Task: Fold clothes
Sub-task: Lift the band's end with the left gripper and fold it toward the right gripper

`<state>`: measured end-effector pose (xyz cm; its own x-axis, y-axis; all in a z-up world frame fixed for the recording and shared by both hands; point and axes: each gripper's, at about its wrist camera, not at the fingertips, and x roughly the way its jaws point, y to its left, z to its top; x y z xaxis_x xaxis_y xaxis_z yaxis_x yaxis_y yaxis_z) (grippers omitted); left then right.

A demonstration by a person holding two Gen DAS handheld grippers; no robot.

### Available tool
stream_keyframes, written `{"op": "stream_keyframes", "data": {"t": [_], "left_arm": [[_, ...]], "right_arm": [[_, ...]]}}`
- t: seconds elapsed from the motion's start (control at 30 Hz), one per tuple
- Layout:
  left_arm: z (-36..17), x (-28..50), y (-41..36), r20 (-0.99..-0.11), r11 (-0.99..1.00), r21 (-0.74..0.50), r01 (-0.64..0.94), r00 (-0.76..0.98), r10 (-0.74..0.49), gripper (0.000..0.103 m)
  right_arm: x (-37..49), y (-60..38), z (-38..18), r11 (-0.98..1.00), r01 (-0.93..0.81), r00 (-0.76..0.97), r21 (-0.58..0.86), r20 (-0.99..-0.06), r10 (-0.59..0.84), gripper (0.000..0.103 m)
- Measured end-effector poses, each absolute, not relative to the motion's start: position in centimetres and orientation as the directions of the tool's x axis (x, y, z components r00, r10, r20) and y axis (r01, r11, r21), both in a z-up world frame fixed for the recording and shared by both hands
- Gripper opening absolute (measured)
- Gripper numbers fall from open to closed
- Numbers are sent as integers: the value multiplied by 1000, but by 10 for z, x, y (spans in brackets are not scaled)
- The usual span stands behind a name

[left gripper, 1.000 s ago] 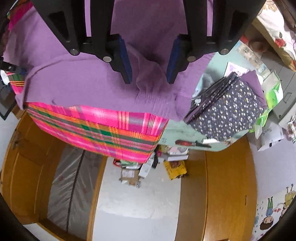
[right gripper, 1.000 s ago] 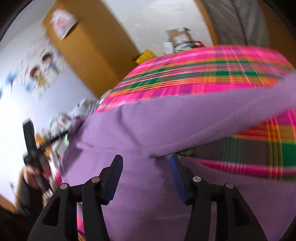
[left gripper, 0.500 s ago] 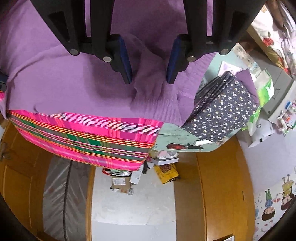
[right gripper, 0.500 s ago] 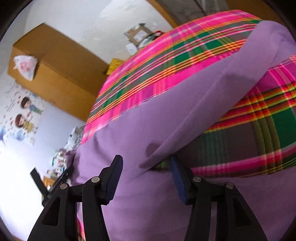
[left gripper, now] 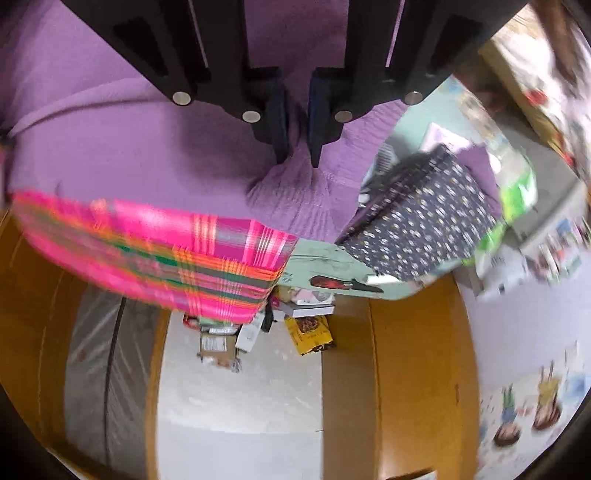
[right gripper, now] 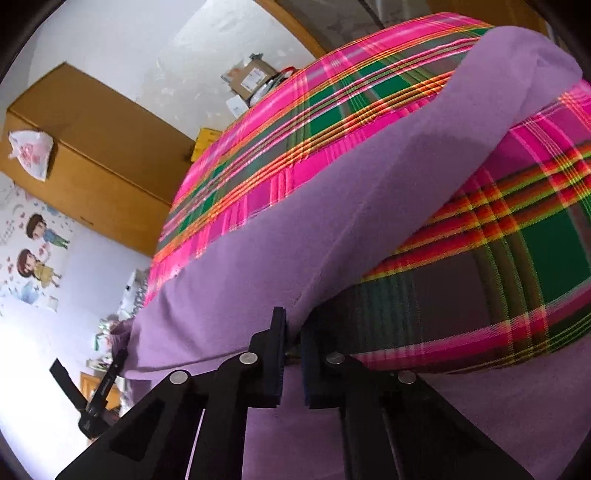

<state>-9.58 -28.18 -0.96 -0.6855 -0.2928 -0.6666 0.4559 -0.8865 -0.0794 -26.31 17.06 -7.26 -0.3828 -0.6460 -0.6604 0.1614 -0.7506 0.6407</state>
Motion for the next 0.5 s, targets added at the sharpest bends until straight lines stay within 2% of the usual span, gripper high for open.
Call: {"op": "stream_keyframes", "data": {"t": [0.1,0.17,0.27,0.5], "left_arm": [[-1,-85,-307,-640,-839,-315,444,-752,-157,7],[5,-75,-328,-588,-767,-491,413,-807,-58,7],[13,-66,-347,-497,-668,-655,353,-867,29,7],[30,-50,-353,-365,-572,-777,263,-928,69,6]], "right_arm": [[-266,173,-67,-730,175,-397,660,-632,-666,4],[-264,177,-60,-715,190,-411,673,-607,-681,4],[-261,182,-49,-684,209,-429,699,-563,-707,4],[-249,189,-21,-613,253,-459,749,-464,-757,4]]}}
